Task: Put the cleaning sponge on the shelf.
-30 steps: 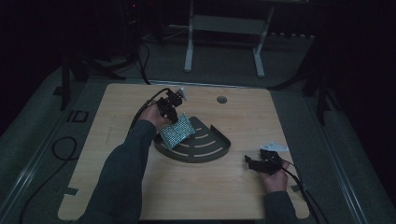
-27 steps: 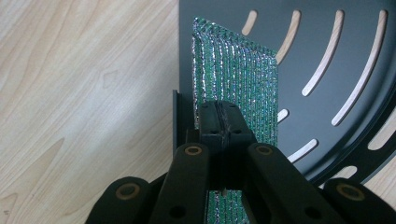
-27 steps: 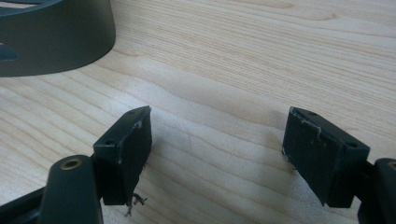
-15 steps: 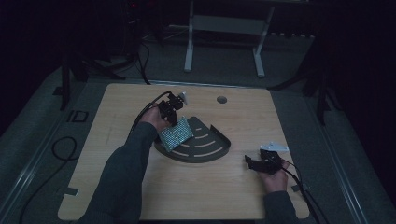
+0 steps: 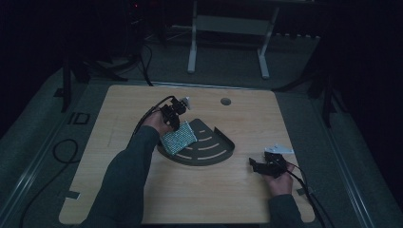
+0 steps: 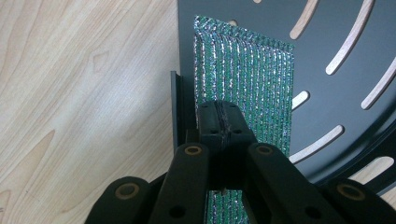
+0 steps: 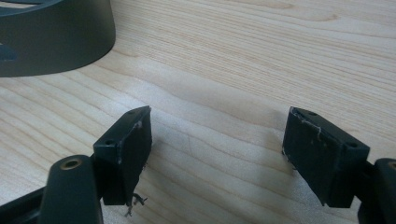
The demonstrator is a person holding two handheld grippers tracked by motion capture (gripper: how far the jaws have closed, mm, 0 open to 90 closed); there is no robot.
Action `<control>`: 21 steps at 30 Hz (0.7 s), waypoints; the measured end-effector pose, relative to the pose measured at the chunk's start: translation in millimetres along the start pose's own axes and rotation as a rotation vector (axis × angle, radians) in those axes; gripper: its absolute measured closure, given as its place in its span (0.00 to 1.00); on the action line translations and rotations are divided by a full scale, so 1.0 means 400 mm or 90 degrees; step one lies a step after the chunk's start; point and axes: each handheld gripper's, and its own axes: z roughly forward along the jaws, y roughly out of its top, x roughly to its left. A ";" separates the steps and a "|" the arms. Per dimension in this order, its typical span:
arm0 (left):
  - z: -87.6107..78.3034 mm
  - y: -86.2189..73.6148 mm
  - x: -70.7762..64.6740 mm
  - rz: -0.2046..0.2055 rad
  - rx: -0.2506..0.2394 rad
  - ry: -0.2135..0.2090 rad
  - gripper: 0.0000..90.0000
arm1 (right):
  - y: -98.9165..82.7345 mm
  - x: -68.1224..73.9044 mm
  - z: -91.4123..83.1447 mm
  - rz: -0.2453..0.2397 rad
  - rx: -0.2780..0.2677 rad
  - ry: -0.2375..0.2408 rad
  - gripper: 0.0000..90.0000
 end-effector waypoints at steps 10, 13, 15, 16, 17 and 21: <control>0.008 -0.002 0.005 -0.001 0.017 0.011 0.99 | 0.000 0.000 0.000 0.000 0.000 0.000 0.26; 0.011 -0.003 0.008 -0.003 0.020 0.012 0.99 | 0.000 0.000 0.000 0.000 0.000 0.000 0.26; 0.014 -0.003 0.009 -0.002 0.025 0.016 0.99 | 0.000 0.000 0.000 0.000 0.000 0.000 0.26; 0.015 -0.004 0.011 -0.001 0.027 0.017 0.99 | 0.000 0.000 0.000 0.000 0.000 0.000 0.26; 0.015 -0.004 0.013 -0.001 0.029 0.016 0.99 | 0.000 0.000 0.000 0.000 0.000 0.000 0.26; 0.019 -0.007 0.016 0.000 0.036 0.016 0.99 | 0.000 0.000 0.000 0.000 0.000 0.000 0.26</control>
